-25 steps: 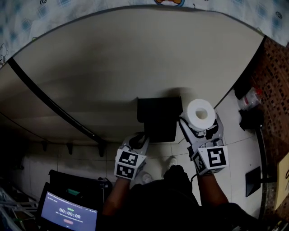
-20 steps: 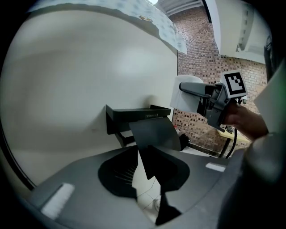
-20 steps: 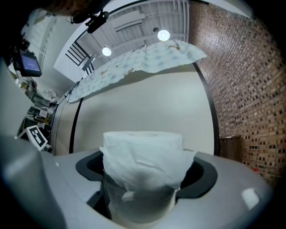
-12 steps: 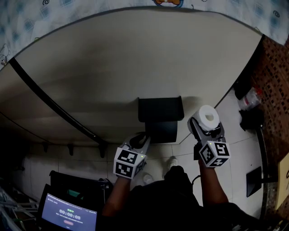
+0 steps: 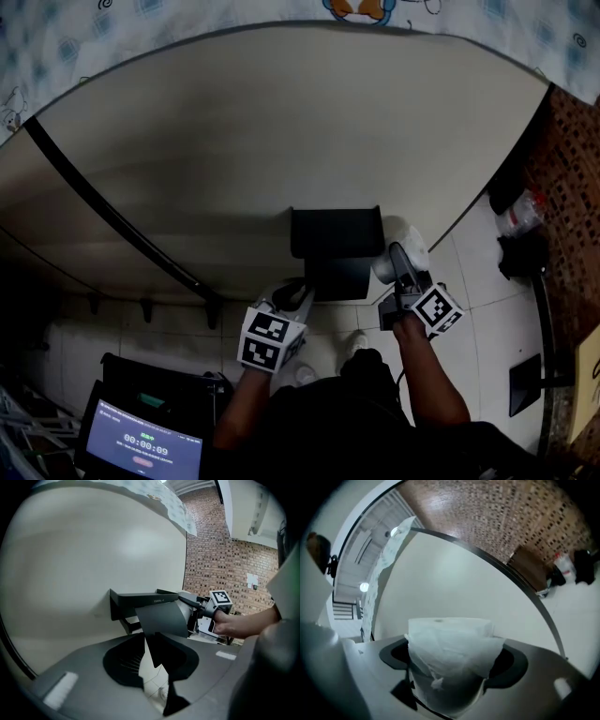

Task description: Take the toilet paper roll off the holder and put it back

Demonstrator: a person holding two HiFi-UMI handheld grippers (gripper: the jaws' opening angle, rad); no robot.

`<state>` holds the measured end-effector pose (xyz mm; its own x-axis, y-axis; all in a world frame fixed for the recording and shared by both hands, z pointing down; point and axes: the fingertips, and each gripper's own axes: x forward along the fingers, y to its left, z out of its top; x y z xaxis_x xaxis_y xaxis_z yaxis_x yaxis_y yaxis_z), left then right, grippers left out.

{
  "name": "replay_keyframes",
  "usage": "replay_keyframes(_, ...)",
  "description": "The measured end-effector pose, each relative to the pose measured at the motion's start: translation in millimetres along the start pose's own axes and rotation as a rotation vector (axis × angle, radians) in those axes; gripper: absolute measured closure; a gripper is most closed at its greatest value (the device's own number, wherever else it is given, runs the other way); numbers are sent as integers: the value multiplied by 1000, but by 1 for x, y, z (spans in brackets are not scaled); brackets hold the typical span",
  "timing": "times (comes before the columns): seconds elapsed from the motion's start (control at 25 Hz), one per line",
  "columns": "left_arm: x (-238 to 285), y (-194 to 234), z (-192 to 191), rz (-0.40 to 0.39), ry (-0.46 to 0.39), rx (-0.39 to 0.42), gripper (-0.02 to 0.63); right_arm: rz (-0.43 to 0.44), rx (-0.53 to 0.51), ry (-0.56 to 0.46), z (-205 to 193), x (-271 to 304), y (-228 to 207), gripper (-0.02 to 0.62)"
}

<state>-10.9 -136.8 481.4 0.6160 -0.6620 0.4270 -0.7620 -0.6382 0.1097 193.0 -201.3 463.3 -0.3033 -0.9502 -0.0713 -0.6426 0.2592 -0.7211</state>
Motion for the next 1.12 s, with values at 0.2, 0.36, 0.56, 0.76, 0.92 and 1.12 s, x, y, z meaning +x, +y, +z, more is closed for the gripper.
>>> replay_keyframes(0.2, 1, -1, 0, -5, 6, 5, 517, 83, 344, -95, -10, 10, -21, 141)
replay_keyframes(0.36, 1, 0, 1, -5, 9, 9, 517, 170, 405, -88, -12, 21, -11, 144)
replay_keyframes(0.56, 2, 2, 1, -4, 12, 8, 518, 204, 371, -34, -23, 32, 2, 144)
replay_keyframes(0.76, 3, 2, 0, -14, 19, 3, 521, 223, 386, 3, -30, 32, -2, 146)
replay_keyframes(0.92, 3, 2, 0, -20, 14, -7, 523, 273, 378, 67, -32, 34, 0, 146)
replay_keyframes(1.12, 2, 3, 0, -22, 11, -20, 523, 324, 375, 146, -38, 33, 0, 146)
